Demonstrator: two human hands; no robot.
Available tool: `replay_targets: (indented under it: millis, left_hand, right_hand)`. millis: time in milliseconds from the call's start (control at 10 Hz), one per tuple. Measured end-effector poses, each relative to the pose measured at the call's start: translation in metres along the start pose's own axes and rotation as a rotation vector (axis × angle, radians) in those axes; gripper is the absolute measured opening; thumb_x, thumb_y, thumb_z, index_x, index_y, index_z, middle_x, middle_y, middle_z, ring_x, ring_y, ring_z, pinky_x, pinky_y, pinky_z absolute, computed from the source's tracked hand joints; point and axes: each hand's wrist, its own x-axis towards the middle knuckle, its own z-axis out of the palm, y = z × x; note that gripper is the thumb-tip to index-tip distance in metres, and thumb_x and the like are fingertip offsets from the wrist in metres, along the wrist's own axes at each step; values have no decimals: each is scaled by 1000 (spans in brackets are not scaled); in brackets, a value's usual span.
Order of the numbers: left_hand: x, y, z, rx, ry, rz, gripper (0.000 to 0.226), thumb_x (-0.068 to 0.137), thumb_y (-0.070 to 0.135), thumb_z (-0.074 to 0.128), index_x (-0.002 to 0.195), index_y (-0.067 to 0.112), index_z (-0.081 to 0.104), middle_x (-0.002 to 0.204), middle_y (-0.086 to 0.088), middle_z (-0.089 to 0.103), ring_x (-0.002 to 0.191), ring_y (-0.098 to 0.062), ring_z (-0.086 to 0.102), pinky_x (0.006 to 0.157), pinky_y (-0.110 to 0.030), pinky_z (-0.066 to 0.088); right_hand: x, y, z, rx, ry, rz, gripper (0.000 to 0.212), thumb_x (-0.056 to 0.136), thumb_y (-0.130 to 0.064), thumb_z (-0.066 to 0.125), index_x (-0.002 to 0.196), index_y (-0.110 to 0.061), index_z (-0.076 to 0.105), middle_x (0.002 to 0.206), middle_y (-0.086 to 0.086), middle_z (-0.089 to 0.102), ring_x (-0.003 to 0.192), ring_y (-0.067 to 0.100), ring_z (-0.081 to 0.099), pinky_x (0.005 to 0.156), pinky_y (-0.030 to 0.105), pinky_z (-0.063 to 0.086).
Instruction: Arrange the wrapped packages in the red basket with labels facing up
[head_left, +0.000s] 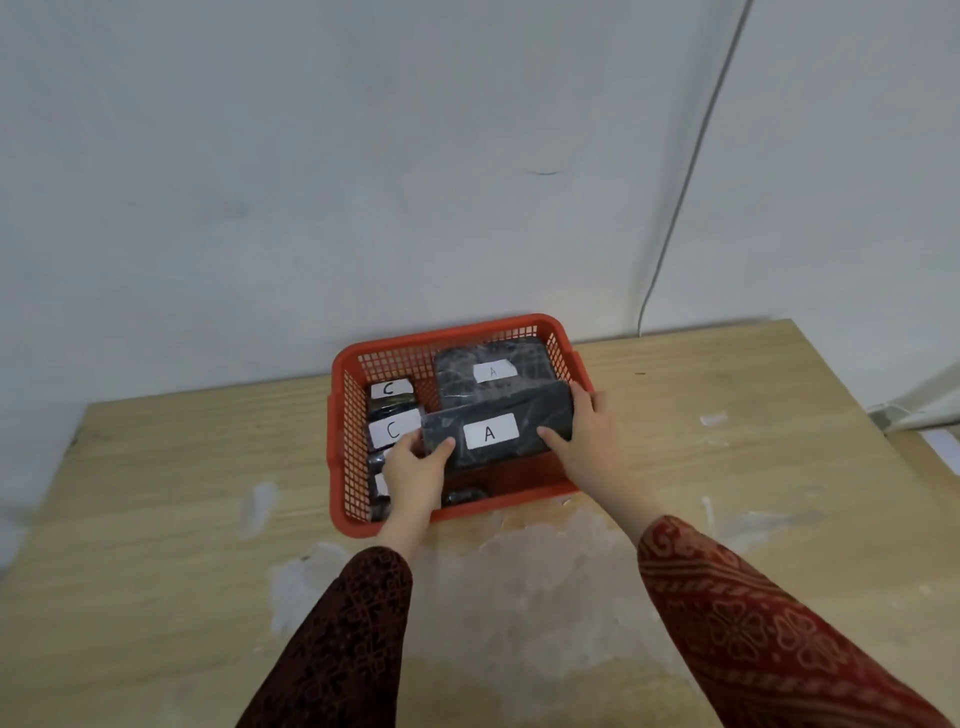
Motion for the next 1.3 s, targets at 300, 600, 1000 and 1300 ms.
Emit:
replay_targets:
  millis: [300, 600, 1000, 1300]
  left_hand:
    - [20, -20, 9, 350, -79, 116, 43, 80, 28, 73, 113, 2, 66, 113, -13, 68, 106, -26, 61, 92, -37, 48]
    - [24, -21, 20, 446, -55, 180, 42, 79, 20, 74, 112, 1, 55, 107, -16, 65, 98, -29, 61, 74, -28, 45]
    - [12, -8, 20, 817, -94, 504, 21, 92, 17, 53, 97, 5, 70, 107, -12, 61, 100, -28, 57, 76, -38, 51]
    - [-21, -21, -5, 991, -415, 438, 63, 97, 54, 28, 145, 14, 37, 155, -10, 30, 142, -27, 26, 113, -38, 24]
  right_hand:
    - [-14, 15, 24, -300, -97, -90, 60, 92, -35, 55, 144, -15, 31, 154, 16, 21, 139, 33, 21, 114, 42, 28]
    - [-6, 16, 28, -396, -332, -31, 66, 98, -43, 38, 151, -11, 15, 158, 26, -1, 146, 38, 4, 118, 46, 19]
    - [-12, 13, 24, -435, -312, -127, 47, 100, -39, 33, 110, -6, 65, 121, 16, 59, 117, 30, 51, 97, 40, 44]
    - [-9, -10, 6, -503, -527, -89, 59, 97, -50, 33, 127, -3, 52, 132, 20, 55, 118, 34, 53, 99, 43, 44]
